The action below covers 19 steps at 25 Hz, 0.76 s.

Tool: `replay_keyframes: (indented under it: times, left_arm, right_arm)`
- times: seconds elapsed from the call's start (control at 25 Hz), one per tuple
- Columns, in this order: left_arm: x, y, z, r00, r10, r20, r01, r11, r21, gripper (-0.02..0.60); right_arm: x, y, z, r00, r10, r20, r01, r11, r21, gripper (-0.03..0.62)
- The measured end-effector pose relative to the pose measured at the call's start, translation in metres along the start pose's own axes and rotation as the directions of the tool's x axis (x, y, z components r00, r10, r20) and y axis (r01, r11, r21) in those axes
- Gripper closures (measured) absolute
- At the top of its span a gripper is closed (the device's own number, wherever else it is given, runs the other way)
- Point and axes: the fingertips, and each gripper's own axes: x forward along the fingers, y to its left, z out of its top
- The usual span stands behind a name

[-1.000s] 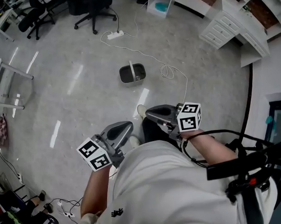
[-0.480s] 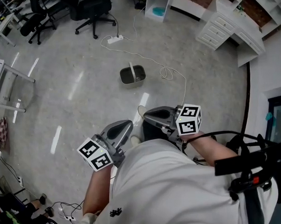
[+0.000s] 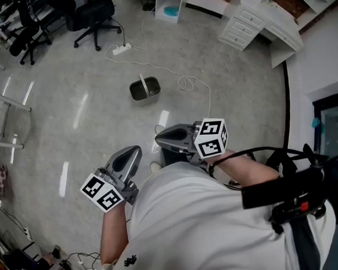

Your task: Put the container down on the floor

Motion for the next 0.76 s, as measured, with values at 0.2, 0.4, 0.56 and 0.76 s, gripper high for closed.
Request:
replay_keyframes:
  times: [0.2,0.4,0.56,0.76]
  left_arm:
    - [0.0012,0.0000,0.0001,1.000,0.002,-0.003,-0.002,1.000,-0.004,0.572]
    - [0.0033,0.0021,-0.0023,1.000,-0.010,-0.014,0.010,1.000,0.001,0.572]
    - [0.0008,0.0040,-0.0026,1.000,-0.012,-0.005,0.012,1.000,0.002,0.572]
    - [-0.0004,0.0068,-0.0085,1.000,-0.005,-0.004,0.005,1.000,-0.008,0.572]
  right_arm:
    - [-0.0022,0.0026,0.0019,1.000,-0.002,0.005,0.002,1.000,0.002,0.577]
    - [0.0003,0.0024,0.0004,1.000,-0.004,0.008,0.004,1.000,-0.002,0.577]
    - [0.0052,0.0039,-0.0029,1.000,0.000,0.002,0.000,1.000,-0.008,0.577]
    - [0.0054,0.0036,-0.0063,1.000,0.003,-0.002,-0.003,1.000,-0.010,0.577]
